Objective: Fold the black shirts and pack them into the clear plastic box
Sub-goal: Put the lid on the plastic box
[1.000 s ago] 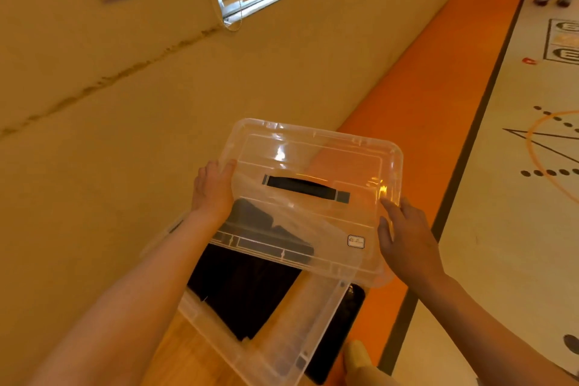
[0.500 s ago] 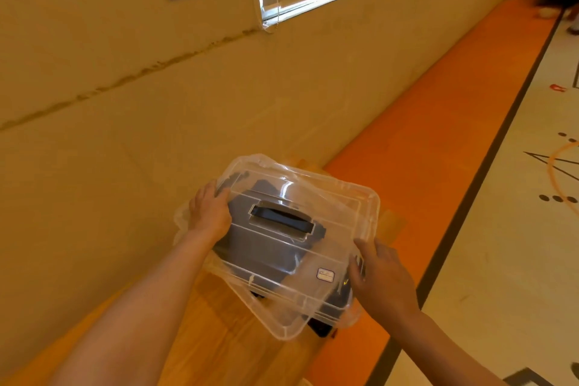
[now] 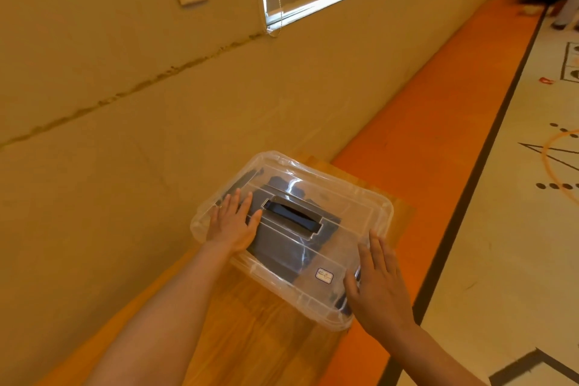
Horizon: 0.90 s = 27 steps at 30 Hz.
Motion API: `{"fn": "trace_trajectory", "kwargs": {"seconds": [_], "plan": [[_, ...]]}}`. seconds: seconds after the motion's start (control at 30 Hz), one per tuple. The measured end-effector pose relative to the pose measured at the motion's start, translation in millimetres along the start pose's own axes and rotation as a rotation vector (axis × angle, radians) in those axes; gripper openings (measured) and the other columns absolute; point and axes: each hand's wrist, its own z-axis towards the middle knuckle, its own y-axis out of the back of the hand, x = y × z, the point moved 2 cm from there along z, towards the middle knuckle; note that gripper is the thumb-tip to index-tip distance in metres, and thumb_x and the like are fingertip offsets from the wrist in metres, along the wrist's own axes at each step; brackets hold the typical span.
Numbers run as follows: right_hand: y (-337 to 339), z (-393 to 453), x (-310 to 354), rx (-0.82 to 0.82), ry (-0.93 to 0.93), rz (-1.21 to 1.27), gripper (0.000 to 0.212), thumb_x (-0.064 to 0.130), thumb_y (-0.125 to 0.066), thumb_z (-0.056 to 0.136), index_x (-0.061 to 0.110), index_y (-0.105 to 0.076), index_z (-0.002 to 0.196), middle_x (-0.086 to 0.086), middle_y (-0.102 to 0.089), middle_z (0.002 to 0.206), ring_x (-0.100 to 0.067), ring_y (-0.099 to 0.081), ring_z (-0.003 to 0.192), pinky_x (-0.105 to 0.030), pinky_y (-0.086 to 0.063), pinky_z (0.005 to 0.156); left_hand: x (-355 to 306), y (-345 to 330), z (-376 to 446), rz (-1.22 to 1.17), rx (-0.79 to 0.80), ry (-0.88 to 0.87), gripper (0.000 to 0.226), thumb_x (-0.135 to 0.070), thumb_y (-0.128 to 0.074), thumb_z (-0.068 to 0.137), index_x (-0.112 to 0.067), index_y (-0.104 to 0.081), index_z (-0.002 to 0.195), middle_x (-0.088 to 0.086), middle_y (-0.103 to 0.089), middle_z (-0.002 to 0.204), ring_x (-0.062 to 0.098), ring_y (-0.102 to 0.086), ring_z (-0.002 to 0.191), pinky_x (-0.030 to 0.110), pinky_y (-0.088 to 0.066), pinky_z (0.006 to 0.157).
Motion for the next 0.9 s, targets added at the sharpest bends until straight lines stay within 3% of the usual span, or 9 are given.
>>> {"fn": "trace_trajectory", "kwargs": {"seconds": [0.1,0.2,0.47,0.63,0.7,0.8,0.9], "plan": [[-9.2,-5.4,16.0,-0.088,-0.057,0.008,0.062,0.045,-0.028,0.097,0.014,-0.027,0.15,-0.006,-0.003,0.161,-0.015,0.014,0.14,-0.034,0.003,0.115,6.6,0.8,10.8,0.022,0.011,-0.063,0.064,-0.057,-0.012,0.099,-0.029,0.007,0.153,-0.001,0.016,0.16,0.019,0.014,0.147,0.043,0.006,0.12],[-17.2,-3.9,25.2,-0.062,-0.123,0.029,0.061,0.042,-0.036,0.1,0.017,-0.018,0.153,-0.002,0.002,0.161,-0.014,0.014,0.143,-0.031,0.005,0.115,12.9,2.3,22.3,0.021,0.006,-0.115,0.064,-0.057,-0.011,0.099,-0.03,0.008,0.153,-0.001,0.015,0.161,0.019,0.014,0.147,0.045,0.004,0.12],[-28.7,5.3,32.6,-0.032,-0.188,0.019,0.062,0.045,-0.027,0.101,0.019,-0.006,0.154,0.001,0.012,0.161,-0.015,0.013,0.147,-0.03,0.004,0.118,17.3,-2.3,42.6,0.037,0.022,-0.167,0.064,-0.056,-0.011,0.099,-0.027,0.008,0.153,0.0,0.013,0.161,0.019,0.011,0.148,0.044,0.004,0.12],[-35.4,5.3,30.7,-0.005,-0.162,0.029,0.064,0.048,-0.013,0.099,0.019,0.002,0.153,0.002,0.021,0.158,-0.011,0.021,0.144,-0.025,0.006,0.115,21.9,-2.9,43.4,0.051,0.017,-0.178,0.064,-0.056,-0.01,0.099,-0.027,0.01,0.153,0.001,0.015,0.161,0.02,0.012,0.148,0.044,0.004,0.119],[-35.5,4.7,29.5,-0.011,-0.165,0.044,0.073,0.054,0.0,0.089,0.02,0.002,0.153,0.005,0.022,0.156,-0.009,0.022,0.142,-0.026,0.004,0.115,18.5,-3.2,40.6,0.055,0.009,-0.174,0.063,-0.055,-0.009,0.099,-0.026,0.01,0.152,0.002,0.015,0.161,0.02,0.012,0.148,0.043,0.006,0.118],[-32.1,7.0,22.1,0.035,-0.141,0.006,0.084,0.056,0.01,0.078,0.019,0.003,0.153,0.002,0.02,0.158,-0.01,0.022,0.141,-0.029,0.001,0.117,13.4,-5.4,31.1,0.036,0.0,-0.141,0.063,-0.054,-0.008,0.1,-0.025,0.009,0.153,0.004,0.015,0.161,0.023,0.012,0.148,0.044,0.006,0.119],[-25.2,20.5,6.7,0.116,-0.082,-0.078,0.081,0.056,0.008,0.082,0.017,0.005,0.153,-0.003,0.019,0.159,-0.015,0.019,0.144,-0.032,0.001,0.119,11.0,-8.4,11.9,0.012,-0.002,-0.057,0.064,-0.055,-0.007,0.099,-0.024,0.01,0.153,0.005,0.016,0.16,0.024,0.012,0.148,0.046,0.005,0.12]]}}
